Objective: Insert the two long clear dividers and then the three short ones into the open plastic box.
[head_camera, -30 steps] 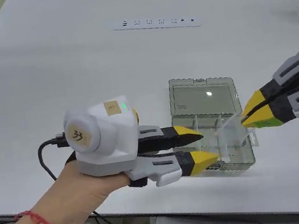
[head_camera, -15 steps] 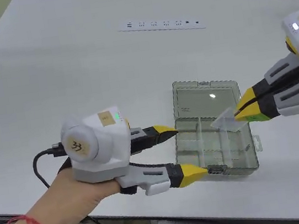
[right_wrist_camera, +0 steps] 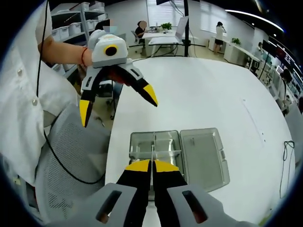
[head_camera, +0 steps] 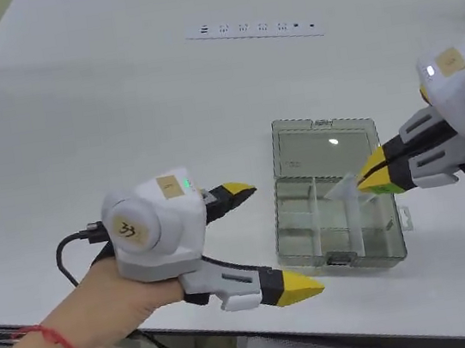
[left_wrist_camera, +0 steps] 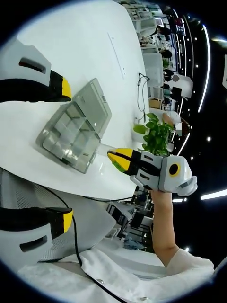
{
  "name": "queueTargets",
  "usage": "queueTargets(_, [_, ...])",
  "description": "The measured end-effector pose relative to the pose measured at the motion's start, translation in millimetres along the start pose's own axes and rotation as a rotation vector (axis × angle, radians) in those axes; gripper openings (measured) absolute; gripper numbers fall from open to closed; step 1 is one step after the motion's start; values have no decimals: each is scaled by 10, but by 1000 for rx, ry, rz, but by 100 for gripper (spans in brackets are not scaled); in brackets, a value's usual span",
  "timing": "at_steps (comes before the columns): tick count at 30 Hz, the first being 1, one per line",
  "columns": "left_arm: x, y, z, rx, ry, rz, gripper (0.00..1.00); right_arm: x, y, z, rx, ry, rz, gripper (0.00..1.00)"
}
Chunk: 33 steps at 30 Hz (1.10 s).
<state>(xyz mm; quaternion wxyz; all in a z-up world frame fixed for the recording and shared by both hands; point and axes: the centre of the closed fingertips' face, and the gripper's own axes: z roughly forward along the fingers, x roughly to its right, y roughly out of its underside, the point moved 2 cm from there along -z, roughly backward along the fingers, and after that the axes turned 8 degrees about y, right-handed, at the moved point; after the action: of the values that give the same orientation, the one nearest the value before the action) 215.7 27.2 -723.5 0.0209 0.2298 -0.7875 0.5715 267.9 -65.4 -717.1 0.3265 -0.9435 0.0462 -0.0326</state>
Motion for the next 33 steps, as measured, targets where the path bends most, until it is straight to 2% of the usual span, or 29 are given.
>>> queueTargets(6, [-12, 14, 7, -1, -3, 1, 99, -7, 74, 90, -11, 10, 15, 2])
queueTargets(22, [3, -12, 27, 8, 5, -7, 97, -12, 144, 152, -12, 16, 16, 2])
queueTargets(33, [19, 10, 44, 5, 12, -13, 97, -36, 125, 236, 2, 15, -39, 2])
